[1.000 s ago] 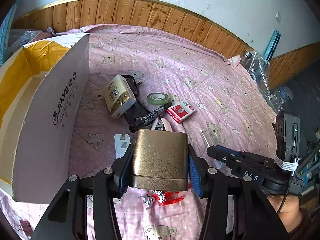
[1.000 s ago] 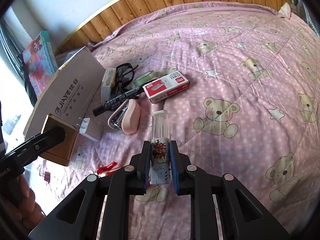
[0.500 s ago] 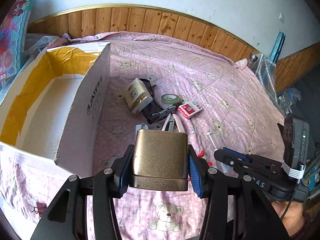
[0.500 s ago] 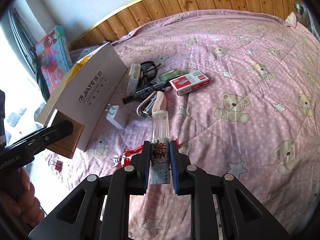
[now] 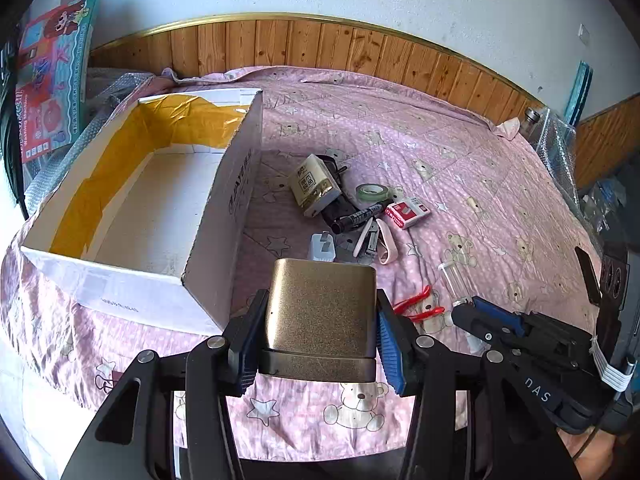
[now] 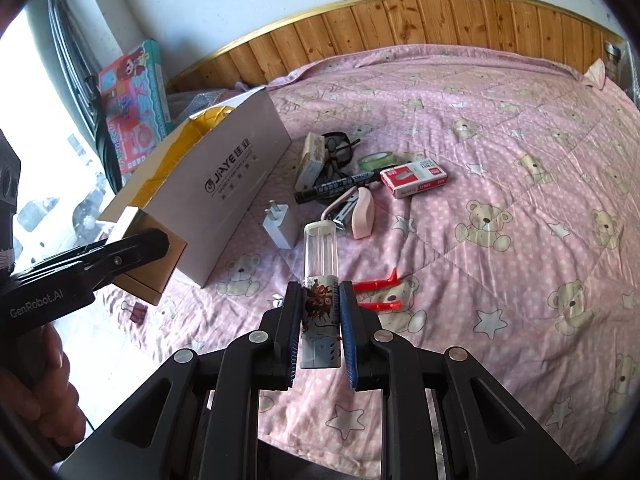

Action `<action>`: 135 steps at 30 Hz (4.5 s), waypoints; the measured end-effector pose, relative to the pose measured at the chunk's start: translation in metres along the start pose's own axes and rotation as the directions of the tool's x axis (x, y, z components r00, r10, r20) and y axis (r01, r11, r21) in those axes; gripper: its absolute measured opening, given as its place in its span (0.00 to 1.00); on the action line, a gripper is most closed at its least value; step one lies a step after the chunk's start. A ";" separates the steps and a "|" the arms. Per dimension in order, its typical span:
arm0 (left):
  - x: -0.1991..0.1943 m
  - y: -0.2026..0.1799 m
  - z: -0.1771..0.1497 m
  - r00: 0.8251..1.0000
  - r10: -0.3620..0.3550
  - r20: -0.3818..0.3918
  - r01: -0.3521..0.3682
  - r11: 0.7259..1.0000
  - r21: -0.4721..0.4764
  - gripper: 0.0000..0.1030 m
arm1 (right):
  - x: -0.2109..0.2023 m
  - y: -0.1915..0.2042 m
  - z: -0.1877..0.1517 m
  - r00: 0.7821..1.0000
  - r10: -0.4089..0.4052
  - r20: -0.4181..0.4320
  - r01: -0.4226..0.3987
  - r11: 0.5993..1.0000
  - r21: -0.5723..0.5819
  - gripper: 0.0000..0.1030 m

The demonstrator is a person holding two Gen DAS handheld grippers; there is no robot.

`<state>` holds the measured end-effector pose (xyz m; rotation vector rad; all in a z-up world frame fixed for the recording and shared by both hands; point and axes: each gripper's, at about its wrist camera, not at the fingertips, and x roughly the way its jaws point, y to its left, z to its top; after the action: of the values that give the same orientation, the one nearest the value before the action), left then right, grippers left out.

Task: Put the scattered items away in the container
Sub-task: 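Carry the gold box and clear tube over the yellow-lined white box, then open the left tool to drop the gold box while the right tool releases the tube, then withdraw both tools from the container back toward the scattered items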

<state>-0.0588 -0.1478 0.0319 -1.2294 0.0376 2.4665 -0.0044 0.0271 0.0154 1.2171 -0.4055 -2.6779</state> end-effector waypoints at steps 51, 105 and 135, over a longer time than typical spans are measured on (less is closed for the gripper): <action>-0.035 0.130 0.088 0.988 0.113 0.105 -0.089 0.974 -0.209 0.49 | 0.047 0.145 0.151 0.971 0.229 -0.074 -0.240 0.943 -0.229 0.18; 0.157 0.237 0.190 0.958 0.131 -0.256 -0.183 0.965 -0.190 0.50 | 0.259 0.168 0.239 0.931 0.102 -0.350 -0.174 0.968 -0.181 0.22; 0.043 0.166 0.151 0.971 0.224 -0.078 -0.231 0.969 -0.092 0.57 | 0.126 0.148 0.180 0.933 0.316 -0.175 -0.342 0.928 -0.147 0.31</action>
<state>-0.2553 -0.2587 0.0672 -1.4228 0.0775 2.6498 -0.2167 -0.1151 0.0853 1.1693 -0.3121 -2.2694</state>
